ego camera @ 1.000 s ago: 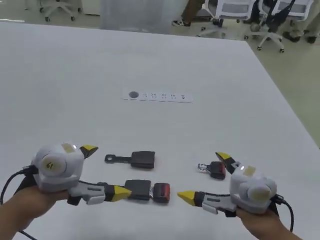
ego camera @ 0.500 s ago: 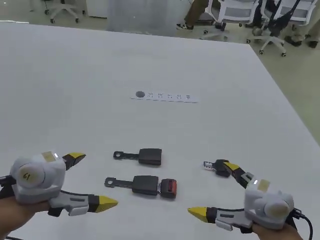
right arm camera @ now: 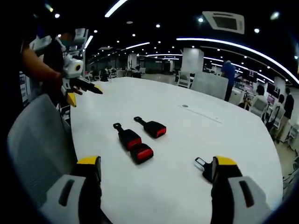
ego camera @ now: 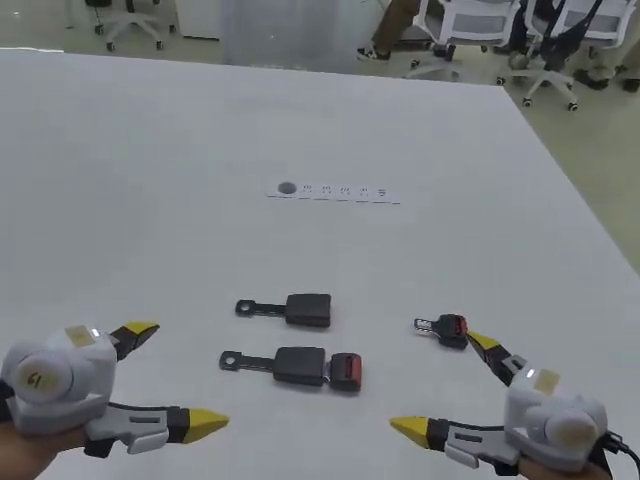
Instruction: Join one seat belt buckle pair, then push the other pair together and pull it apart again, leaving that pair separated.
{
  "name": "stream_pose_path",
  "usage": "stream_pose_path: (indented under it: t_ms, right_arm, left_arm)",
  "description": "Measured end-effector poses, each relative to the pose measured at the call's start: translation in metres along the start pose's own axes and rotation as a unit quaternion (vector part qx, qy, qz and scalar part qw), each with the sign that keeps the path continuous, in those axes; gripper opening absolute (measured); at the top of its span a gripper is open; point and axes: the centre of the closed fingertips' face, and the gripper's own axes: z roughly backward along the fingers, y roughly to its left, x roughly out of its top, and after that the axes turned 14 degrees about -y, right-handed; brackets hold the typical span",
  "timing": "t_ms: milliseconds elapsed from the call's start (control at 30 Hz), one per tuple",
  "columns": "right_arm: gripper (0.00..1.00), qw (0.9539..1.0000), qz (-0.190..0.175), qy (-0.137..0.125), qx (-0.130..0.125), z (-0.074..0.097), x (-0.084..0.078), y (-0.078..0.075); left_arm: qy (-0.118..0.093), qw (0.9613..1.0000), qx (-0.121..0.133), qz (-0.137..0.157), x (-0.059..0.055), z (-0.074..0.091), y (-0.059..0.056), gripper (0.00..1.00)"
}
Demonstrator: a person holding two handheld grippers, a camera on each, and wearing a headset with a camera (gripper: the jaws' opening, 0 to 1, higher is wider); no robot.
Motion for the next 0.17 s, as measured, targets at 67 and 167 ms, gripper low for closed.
stream_pose_path:
  t_ms: [67,167]
  right_arm:
    - [1.00,1.0000,-0.005,-0.001,-0.004,0.0011,-0.0016,0.0020]
    - [1.00,0.9999,-0.010,-0.002,-0.005,0.0024,-0.0039,0.0055]
  left_arm:
    - [0.002,1.0000,-0.001,-0.001,-0.0008,0.0014,-0.0012,1.00]
    - [-0.003,1.0000,0.003,0.005,0.0000,0.0029,-0.0017,1.00]
